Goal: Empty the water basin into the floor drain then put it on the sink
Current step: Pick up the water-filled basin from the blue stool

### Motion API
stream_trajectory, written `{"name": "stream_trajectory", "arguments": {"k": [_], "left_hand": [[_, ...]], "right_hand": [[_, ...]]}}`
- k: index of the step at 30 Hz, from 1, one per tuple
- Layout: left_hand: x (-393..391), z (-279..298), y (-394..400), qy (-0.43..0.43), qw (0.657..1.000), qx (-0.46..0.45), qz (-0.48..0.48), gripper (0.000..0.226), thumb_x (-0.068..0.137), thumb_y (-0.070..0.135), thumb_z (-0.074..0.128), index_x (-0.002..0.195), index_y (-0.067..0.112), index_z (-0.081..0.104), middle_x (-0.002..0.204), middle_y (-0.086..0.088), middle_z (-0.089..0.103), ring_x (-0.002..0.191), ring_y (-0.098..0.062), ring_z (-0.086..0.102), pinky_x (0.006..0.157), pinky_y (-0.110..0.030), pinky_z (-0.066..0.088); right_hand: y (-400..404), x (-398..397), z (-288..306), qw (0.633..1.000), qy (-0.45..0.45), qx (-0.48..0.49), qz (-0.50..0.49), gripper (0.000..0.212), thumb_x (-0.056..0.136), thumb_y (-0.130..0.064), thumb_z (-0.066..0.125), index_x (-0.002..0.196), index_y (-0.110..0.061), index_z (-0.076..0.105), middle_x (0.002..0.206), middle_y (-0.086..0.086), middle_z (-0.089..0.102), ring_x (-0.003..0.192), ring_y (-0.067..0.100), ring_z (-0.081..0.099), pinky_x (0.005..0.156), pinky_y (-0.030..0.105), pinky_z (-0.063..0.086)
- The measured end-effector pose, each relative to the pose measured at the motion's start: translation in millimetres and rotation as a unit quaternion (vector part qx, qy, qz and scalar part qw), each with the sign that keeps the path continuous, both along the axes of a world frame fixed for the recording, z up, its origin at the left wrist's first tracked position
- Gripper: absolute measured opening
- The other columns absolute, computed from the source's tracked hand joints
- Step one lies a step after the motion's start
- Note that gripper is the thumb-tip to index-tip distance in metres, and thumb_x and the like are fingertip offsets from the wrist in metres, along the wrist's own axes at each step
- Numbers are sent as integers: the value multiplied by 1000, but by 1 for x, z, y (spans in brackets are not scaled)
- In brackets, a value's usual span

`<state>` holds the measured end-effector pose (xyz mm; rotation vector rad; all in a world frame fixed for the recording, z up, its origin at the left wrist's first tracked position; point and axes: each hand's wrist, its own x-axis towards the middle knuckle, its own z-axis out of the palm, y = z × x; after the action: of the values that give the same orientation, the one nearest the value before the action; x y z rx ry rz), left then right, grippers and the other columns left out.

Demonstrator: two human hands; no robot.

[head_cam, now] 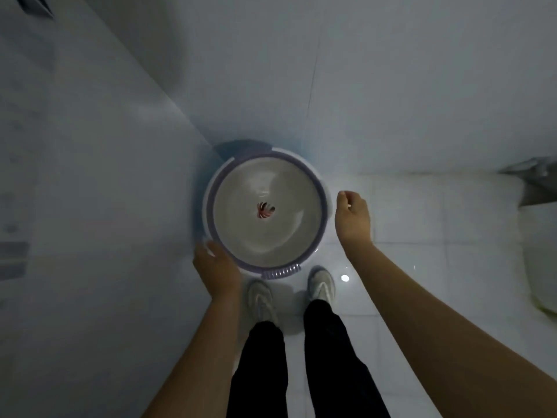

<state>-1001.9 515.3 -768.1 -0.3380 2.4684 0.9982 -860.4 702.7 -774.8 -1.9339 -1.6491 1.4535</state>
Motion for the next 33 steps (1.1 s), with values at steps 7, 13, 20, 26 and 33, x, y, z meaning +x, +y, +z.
{"name": "stream_trajectory", "arguments": {"k": [7,13,20,26,33], "left_hand": [[-66,-78,31,55,995,-34,-77,44,109,19,29,128,-13,53,135,-31,55,123,-39,54,92,-32,39],[-104,-103,23,68,957,-150,-238,51,108,34,34,112,-10,59,118,-33,63,105,-45,62,80,-42,46],[-118,-107,10,101,918,-174,-342,53,106,41,39,100,-9,56,103,-36,63,93,-47,62,66,-38,36],[-102,-90,8,115,916,-140,-357,52,105,43,42,89,-3,58,94,-33,65,85,-44,64,62,-34,30],[-60,-16,28,88,937,-45,-335,60,103,52,40,80,1,62,77,-7,63,70,-19,56,55,-29,35]], "right_hand": [[17,-13,-82,997,-20,-27,73,46,103,-34,32,129,-2,55,133,17,55,114,31,56,98,38,43],[35,-13,-110,990,-28,-82,108,56,102,-51,28,116,-4,53,94,6,56,90,25,53,78,31,38],[37,-15,-111,985,-54,-52,154,54,101,-49,31,105,0,53,88,10,55,82,25,51,73,32,40],[33,9,-96,991,-38,-60,113,54,100,-50,33,103,-2,56,84,7,55,77,20,51,68,32,42],[29,65,-23,999,4,-48,2,59,97,-54,40,95,2,59,83,17,60,73,20,54,66,33,45]]}}
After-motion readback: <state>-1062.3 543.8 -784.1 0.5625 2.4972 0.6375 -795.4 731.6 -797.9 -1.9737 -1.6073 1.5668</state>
